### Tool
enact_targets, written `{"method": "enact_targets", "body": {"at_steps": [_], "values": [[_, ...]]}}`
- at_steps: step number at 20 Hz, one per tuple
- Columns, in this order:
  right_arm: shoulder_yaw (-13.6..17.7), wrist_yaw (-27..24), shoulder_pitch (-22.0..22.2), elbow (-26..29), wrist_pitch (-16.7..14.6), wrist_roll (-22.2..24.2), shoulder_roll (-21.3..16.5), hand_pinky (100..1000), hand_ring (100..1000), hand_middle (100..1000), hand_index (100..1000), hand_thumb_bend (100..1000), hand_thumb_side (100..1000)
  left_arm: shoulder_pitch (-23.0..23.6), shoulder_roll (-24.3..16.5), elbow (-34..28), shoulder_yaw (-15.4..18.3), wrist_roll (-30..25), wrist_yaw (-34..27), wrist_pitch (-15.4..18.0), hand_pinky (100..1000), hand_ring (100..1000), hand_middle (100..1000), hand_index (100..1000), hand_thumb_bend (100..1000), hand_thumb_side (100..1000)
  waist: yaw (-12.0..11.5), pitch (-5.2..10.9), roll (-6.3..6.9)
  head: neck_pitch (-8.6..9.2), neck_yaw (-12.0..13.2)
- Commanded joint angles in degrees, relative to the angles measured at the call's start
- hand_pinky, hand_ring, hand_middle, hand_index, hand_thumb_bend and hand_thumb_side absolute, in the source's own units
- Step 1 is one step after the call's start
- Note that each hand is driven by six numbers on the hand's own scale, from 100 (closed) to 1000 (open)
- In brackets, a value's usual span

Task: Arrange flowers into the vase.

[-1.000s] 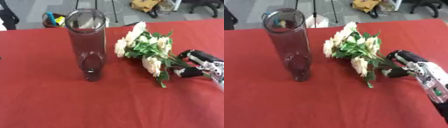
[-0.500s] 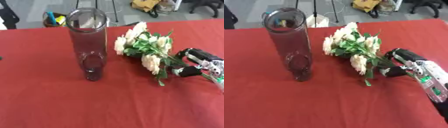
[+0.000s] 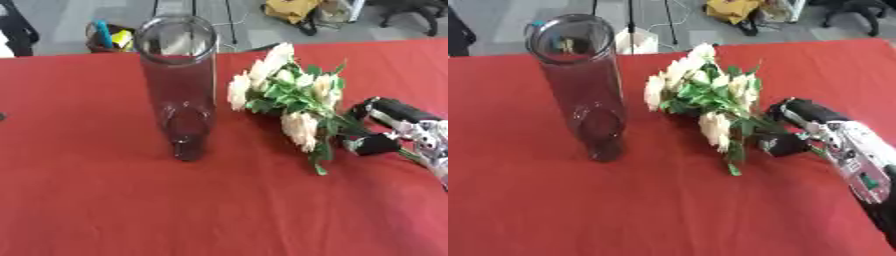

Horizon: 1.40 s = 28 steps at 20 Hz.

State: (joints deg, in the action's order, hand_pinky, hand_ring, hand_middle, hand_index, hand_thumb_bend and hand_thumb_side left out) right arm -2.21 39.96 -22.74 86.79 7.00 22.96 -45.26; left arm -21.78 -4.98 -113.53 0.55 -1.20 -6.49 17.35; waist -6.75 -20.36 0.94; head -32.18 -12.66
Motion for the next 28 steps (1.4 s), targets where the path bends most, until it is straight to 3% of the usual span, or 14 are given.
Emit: {"method": "enact_targets", "body": {"at_steps": [1, 4, 13, 16, 19, 24, 28], "values": [[0.33, 0.40, -0.69, -0.21, 1.02, -0.68, -1.82, 620, 755, 480, 677, 100, 388, -0.72, -0.31, -1.06, -0.69, -0.36, 0.31, 0.03, 508, 586, 776, 797, 100, 973, -0.01, 0.92, -0.18, 0.57, -0.05], [0.35, 0.08, -0.79, -0.45, 1.99, -1.74, -1.73, 556, 748, 436, 613, 100, 367, -0.68, -0.33, -1.06, -0.68, -0.48, 0.43, 0.01, 508, 586, 777, 797, 100, 972, 0.01, 0.93, -0.16, 0.64, -0.14], [-0.06, -2.15, -0.93, -0.62, 4.63, -4.28, -1.57, 614, 736, 402, 579, 100, 315, -0.66, -0.24, -1.06, -0.70, -0.77, 0.69, 0.04, 509, 586, 778, 798, 100, 973, 0.10, 0.79, -0.17, 0.82, -0.36], [0.17, -3.27, -1.03, -1.00, 5.53, -5.16, -1.36, 536, 606, 287, 459, 100, 446, -0.61, -0.23, -1.06, -0.70, -0.88, 0.78, 0.01, 509, 587, 780, 799, 100, 973, 0.07, 0.72, -0.13, 0.86, -0.33], [0.03, -4.05, -1.18, -1.25, 6.26, -6.25, -1.34, 478, 533, 235, 441, 100, 559, -0.55, -0.20, -1.06, -0.75, -1.10, 0.89, -0.11, 509, 587, 781, 800, 100, 974, 0.03, 0.69, -0.15, 1.05, -0.36], [-0.33, -4.82, -1.26, -1.46, 5.82, -7.03, -1.45, 370, 424, 118, 368, 100, 672, -0.55, -0.15, -1.06, -0.72, -1.46, 1.07, -0.31, 509, 587, 782, 801, 100, 972, -0.04, 0.64, -0.21, 1.26, -0.34], [-0.43, -4.03, -1.14, -1.58, 5.10, -8.15, -1.52, 276, 328, 100, 245, 100, 875, -0.50, -0.12, -1.06, -0.67, -1.64, 1.15, -0.42, 510, 587, 784, 805, 100, 970, -0.10, 0.57, -0.26, 1.38, -0.27]]}}
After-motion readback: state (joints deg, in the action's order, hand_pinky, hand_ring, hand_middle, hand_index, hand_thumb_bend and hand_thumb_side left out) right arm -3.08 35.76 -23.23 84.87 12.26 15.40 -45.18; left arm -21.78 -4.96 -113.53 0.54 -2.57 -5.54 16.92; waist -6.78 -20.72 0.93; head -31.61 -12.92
